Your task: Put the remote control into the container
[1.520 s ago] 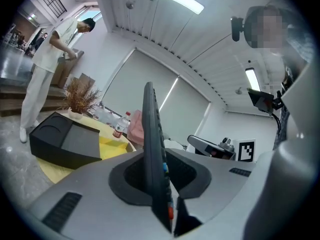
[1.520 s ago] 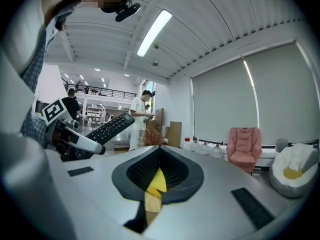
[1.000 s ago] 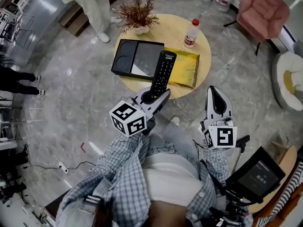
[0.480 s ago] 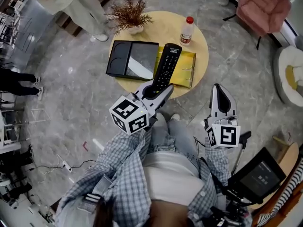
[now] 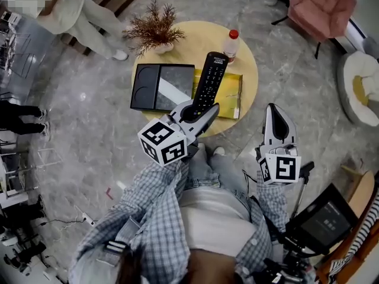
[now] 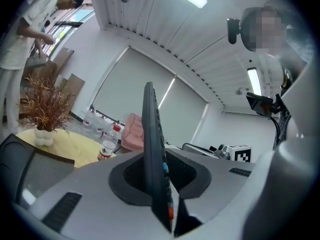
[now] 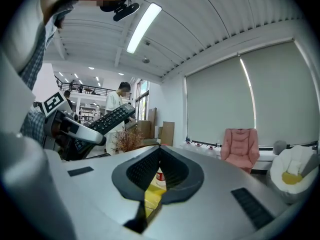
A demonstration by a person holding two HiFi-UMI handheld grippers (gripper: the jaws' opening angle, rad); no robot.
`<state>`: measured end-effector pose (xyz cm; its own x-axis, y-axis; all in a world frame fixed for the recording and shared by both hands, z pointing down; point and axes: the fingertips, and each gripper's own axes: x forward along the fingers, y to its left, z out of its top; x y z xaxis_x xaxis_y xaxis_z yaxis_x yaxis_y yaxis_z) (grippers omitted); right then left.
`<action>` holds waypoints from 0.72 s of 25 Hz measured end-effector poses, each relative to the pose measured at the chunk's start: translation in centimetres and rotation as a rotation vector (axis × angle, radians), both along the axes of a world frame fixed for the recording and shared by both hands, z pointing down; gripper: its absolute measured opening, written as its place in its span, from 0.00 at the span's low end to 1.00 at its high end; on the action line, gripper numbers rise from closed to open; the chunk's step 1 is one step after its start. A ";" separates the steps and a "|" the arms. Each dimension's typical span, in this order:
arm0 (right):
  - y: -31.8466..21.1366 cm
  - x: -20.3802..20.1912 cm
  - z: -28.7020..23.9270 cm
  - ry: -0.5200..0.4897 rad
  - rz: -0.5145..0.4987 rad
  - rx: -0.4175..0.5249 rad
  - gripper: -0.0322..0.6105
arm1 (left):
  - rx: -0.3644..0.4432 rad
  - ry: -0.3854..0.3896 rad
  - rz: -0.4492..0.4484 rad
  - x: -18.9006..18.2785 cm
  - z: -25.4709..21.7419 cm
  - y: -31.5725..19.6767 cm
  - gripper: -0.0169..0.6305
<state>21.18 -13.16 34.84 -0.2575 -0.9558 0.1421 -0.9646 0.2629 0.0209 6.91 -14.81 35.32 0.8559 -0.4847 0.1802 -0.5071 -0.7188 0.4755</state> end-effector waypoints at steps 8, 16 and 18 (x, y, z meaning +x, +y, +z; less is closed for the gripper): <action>-1.7 -0.4 0.7 -0.051 0.020 -0.031 0.06 | -0.103 0.076 -0.009 -0.3 2.5 -2.7 0.15; -2.9 -0.6 2.2 -0.024 0.022 -0.074 0.06 | -0.270 0.125 -0.041 -0.7 7.4 -4.2 0.15; -3.1 -0.9 2.9 -0.029 0.014 -0.091 0.06 | -0.324 0.145 -0.037 -0.7 8.7 -4.3 0.15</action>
